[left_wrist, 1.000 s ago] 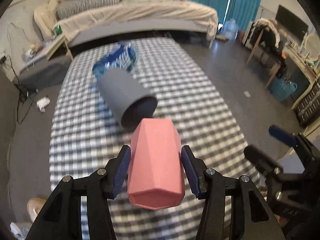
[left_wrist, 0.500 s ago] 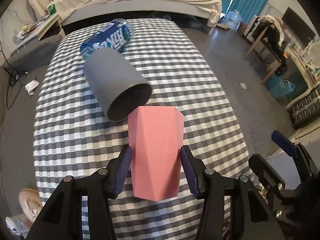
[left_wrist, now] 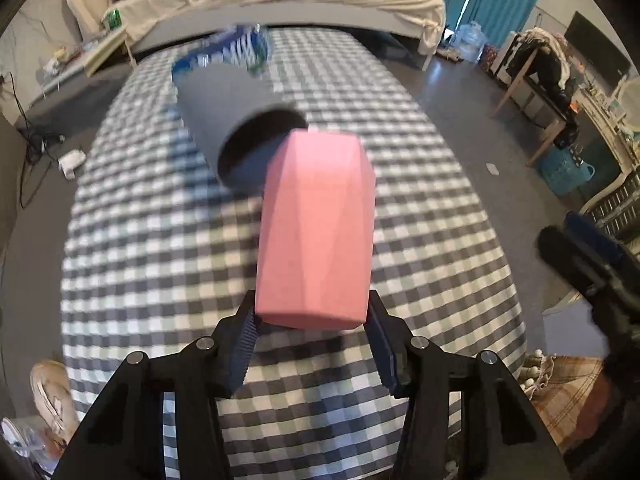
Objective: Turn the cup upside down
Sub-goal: 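Lower the pink cup onto the table beside the grey cup and open the left gripper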
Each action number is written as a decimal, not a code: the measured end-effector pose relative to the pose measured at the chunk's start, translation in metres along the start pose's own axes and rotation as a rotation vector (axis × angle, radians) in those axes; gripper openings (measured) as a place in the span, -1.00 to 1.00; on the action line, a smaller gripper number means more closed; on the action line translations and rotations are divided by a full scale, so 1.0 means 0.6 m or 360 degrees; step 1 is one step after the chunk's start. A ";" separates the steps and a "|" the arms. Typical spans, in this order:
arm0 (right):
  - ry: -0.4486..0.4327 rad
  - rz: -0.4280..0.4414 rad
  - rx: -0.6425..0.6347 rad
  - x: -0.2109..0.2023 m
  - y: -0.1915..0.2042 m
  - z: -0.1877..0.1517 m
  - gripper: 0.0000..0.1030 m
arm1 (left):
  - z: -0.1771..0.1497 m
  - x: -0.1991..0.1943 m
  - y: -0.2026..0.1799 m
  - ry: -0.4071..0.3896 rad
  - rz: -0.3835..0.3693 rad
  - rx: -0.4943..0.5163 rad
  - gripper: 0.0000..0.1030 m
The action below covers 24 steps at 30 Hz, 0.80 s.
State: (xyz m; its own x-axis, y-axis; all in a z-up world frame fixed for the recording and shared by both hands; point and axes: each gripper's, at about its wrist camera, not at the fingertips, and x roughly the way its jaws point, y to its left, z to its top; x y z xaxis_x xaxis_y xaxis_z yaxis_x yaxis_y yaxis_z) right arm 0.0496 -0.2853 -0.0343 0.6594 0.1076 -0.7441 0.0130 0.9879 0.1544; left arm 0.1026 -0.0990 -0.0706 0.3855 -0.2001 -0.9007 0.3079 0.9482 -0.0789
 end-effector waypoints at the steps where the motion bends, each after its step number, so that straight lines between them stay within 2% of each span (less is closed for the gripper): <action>1: 0.0000 -0.0002 -0.0004 0.000 0.001 -0.001 0.67 | 0.003 -0.009 -0.001 -0.0028 0.0001 0.0010 0.01; 5: 0.0009 -0.0006 -0.0009 0.003 0.004 -0.002 0.67 | 0.014 -0.033 -0.003 -0.0125 0.0013 0.0052 0.01; 11: 0.0019 -0.0012 -0.0033 0.008 0.012 -0.002 0.67 | 0.024 -0.037 -0.003 -0.0159 0.0003 0.0046 0.01; 24: 0.0044 -0.0031 -0.0039 0.020 0.008 -0.005 0.67 | 0.081 -0.030 -0.003 -0.0263 -0.0016 0.0033 0.01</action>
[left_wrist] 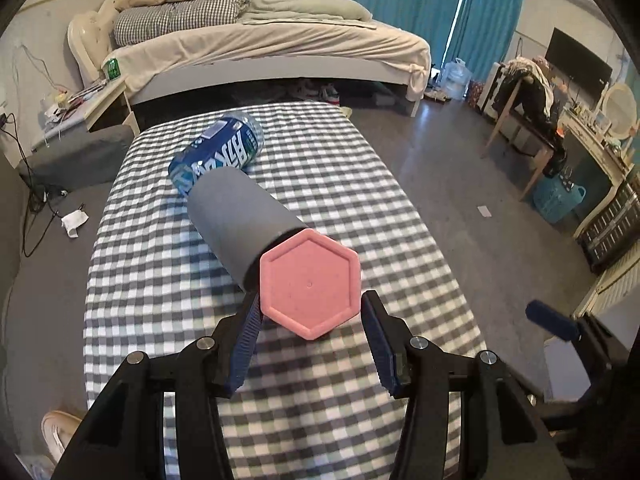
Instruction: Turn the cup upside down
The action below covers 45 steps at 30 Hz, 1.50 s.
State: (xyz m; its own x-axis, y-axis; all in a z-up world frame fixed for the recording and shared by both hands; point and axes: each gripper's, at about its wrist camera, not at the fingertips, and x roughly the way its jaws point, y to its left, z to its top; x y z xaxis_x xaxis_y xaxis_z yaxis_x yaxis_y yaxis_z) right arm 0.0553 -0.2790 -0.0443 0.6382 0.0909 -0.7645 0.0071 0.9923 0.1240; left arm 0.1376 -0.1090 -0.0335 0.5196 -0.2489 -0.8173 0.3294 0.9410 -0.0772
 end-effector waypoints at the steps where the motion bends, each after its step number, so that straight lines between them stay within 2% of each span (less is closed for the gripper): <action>1: 0.0003 -0.0001 0.0004 0.001 -0.002 0.000 0.67 | 0.004 0.002 0.001 -0.0003 -0.0001 -0.0005 0.01; 7: 0.0011 -0.0003 0.0007 0.004 -0.007 -0.001 0.67 | 0.028 0.020 -0.011 -0.0005 0.0014 0.0050 0.01; 15: 0.0015 -0.0003 0.0026 0.006 -0.014 0.000 0.67 | 0.029 0.028 -0.018 -0.0023 -0.0008 0.0076 0.06; 16: 0.0015 -0.0001 0.0028 0.006 -0.014 0.000 0.67 | 0.027 0.028 -0.018 -0.0025 -0.0013 0.0081 0.08; 18: 0.0011 -0.0001 0.0026 0.005 -0.014 0.000 0.67 | 0.021 0.023 -0.018 -0.0042 -0.0014 0.0087 0.26; 21: -0.0002 0.0002 0.0032 0.001 -0.015 0.000 0.67 | 0.011 0.008 -0.017 -0.0085 -0.0038 0.0077 0.38; 27: -0.0057 0.0017 0.0041 -0.016 -0.015 0.001 0.67 | -0.013 -0.033 -0.010 -0.0160 -0.0049 0.0029 0.42; 31: -0.0118 0.0022 0.0020 -0.034 -0.011 -0.002 0.67 | -0.039 -0.077 0.008 -0.0275 -0.0042 -0.0064 0.44; 40: -0.0324 0.0038 -0.0026 -0.094 0.005 -0.015 0.67 | -0.110 -0.168 0.041 -0.0589 0.0130 -0.0140 0.51; 42: -0.0361 0.0048 -0.0032 -0.104 0.010 -0.019 0.67 | -0.129 -0.183 0.043 -0.0652 0.0179 -0.0139 0.68; 45: -0.0415 0.0058 -0.0055 -0.119 0.023 -0.030 0.67 | -0.164 -0.197 0.053 -0.0749 0.0218 -0.0178 0.73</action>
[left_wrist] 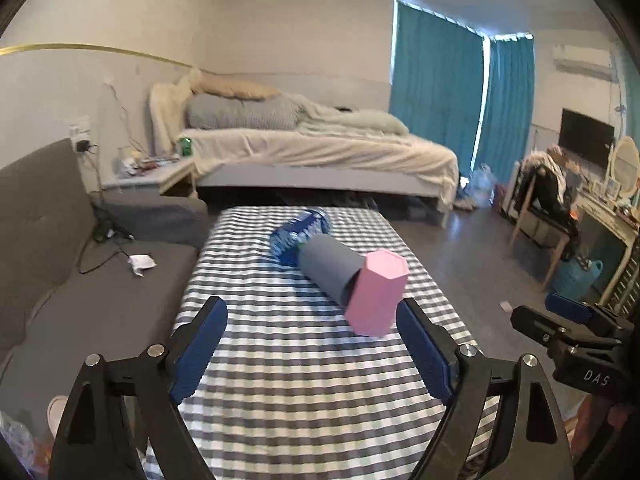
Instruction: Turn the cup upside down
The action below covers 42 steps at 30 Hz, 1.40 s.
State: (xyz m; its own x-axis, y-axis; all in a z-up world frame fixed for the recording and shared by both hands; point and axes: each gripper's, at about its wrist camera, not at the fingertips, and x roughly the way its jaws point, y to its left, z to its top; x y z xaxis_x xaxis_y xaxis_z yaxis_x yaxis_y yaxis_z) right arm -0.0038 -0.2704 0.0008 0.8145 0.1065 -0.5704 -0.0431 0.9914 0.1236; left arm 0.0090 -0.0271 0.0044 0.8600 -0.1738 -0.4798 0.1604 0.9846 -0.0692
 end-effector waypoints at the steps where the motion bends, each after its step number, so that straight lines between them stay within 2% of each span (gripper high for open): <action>1: -0.0007 -0.0001 -0.0006 -0.003 0.004 -0.002 0.67 | -0.005 -0.003 0.006 -0.0007 0.0009 -0.0020 0.74; 7: -0.0081 -0.0042 -0.0067 -0.012 0.037 -0.022 0.86 | -0.026 -0.004 0.032 0.0001 0.0101 -0.0067 0.78; 11: -0.0115 -0.0043 -0.0110 -0.009 0.052 -0.030 0.91 | -0.029 -0.009 0.038 -0.0025 0.0113 -0.0076 0.80; 13: -0.0128 -0.0042 -0.0116 -0.007 0.055 -0.030 0.99 | -0.029 -0.011 0.038 -0.0035 0.0118 -0.0072 0.82; 42: -0.0139 -0.0045 -0.0079 -0.002 0.050 -0.028 0.99 | -0.026 -0.001 0.030 0.0010 0.0091 -0.0027 0.89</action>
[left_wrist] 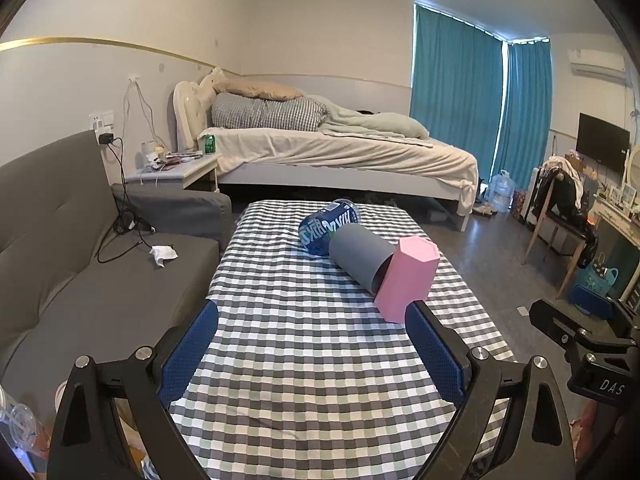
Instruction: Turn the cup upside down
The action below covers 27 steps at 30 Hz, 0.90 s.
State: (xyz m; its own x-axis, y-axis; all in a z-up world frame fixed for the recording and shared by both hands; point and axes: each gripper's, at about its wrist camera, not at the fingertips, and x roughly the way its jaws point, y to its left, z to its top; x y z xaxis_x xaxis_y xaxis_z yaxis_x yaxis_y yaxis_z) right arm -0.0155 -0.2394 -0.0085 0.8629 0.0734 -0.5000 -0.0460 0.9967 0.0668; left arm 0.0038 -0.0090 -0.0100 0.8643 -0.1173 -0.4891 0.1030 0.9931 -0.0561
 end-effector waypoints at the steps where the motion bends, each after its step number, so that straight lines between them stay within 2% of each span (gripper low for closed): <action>1: 0.0003 0.0000 0.0001 0.000 0.000 0.000 0.99 | 0.000 0.000 0.000 0.0000 -0.0002 -0.0004 0.89; 27: 0.0001 -0.0014 -0.0035 -0.004 0.009 -0.001 0.99 | 0.002 -0.002 -0.005 -0.0007 0.0016 0.0026 0.89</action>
State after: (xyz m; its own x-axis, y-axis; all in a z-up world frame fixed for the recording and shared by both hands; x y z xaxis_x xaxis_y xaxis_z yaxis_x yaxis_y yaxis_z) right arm -0.0182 -0.2342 -0.0074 0.8628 0.0647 -0.5013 -0.0495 0.9978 0.0436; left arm 0.0031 -0.0117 -0.0084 0.8677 -0.1071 -0.4855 0.1019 0.9941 -0.0371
